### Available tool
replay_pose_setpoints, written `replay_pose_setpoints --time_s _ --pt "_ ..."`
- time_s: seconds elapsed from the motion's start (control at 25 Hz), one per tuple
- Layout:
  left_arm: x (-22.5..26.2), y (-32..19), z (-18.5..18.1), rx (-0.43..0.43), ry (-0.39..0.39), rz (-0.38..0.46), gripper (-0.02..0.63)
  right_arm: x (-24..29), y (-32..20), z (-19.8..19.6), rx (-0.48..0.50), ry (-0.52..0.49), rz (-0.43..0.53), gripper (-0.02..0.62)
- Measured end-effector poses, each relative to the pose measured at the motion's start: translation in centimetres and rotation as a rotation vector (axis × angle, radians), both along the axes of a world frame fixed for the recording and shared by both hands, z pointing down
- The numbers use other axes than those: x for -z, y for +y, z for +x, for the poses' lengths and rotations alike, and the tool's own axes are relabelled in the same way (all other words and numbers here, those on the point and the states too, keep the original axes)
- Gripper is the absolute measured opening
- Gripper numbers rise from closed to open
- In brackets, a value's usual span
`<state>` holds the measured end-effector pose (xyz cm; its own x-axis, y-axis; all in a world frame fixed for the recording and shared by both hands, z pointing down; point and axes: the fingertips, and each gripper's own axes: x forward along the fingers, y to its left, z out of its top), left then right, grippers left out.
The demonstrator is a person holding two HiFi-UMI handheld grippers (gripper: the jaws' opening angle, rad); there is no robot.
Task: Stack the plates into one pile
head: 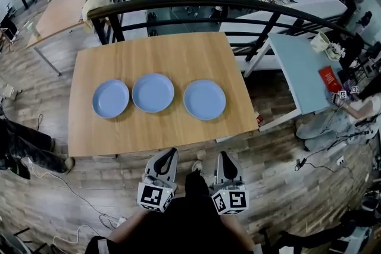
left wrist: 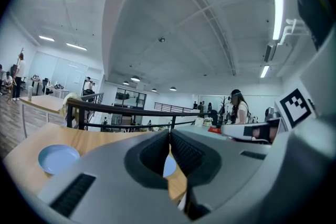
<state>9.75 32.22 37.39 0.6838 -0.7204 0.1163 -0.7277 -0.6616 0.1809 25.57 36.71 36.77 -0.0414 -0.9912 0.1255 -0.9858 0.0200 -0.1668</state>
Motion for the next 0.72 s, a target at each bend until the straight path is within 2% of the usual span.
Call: replay_pose_setpoints --time_s 0.4,0.72 --pt "-0.7 -5.3 6.4 0.046 -0.014 -0.031 0.026 -0.4 -6.0 6.7 0.051 -0.004 -0.013 0.035" --pt "-2.1 -8.0 10.2 0.120 -0.024 -0.087 0.026 -2.0 -9.1 9.7 0.155 -0.019 -0.043 0.035"
